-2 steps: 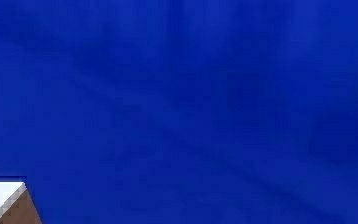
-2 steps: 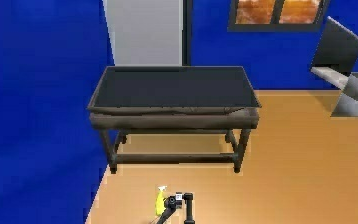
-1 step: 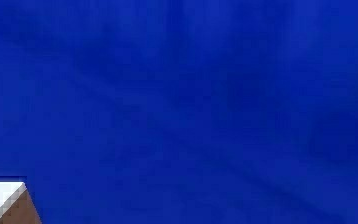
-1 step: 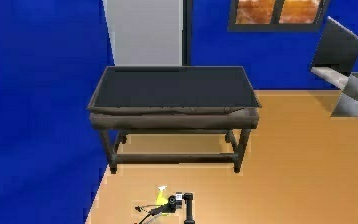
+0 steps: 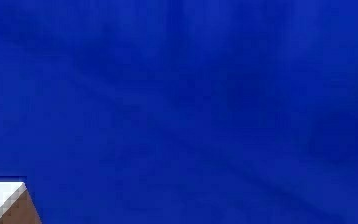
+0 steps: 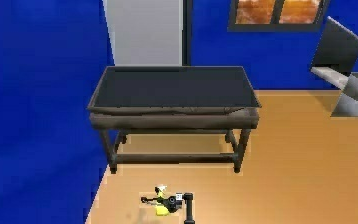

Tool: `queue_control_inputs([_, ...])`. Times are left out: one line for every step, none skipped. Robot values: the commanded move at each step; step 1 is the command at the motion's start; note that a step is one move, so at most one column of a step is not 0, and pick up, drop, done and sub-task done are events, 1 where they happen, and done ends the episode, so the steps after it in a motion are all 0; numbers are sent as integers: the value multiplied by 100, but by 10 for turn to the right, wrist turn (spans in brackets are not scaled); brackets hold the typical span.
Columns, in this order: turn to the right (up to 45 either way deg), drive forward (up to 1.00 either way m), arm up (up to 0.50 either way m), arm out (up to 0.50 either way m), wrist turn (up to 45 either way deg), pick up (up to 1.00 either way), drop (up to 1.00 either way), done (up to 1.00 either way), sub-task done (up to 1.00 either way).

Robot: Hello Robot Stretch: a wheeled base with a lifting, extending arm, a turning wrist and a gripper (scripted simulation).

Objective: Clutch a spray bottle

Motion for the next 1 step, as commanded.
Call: queue_control_inputs([0, 0, 0, 0, 120, 0, 0, 0, 0])
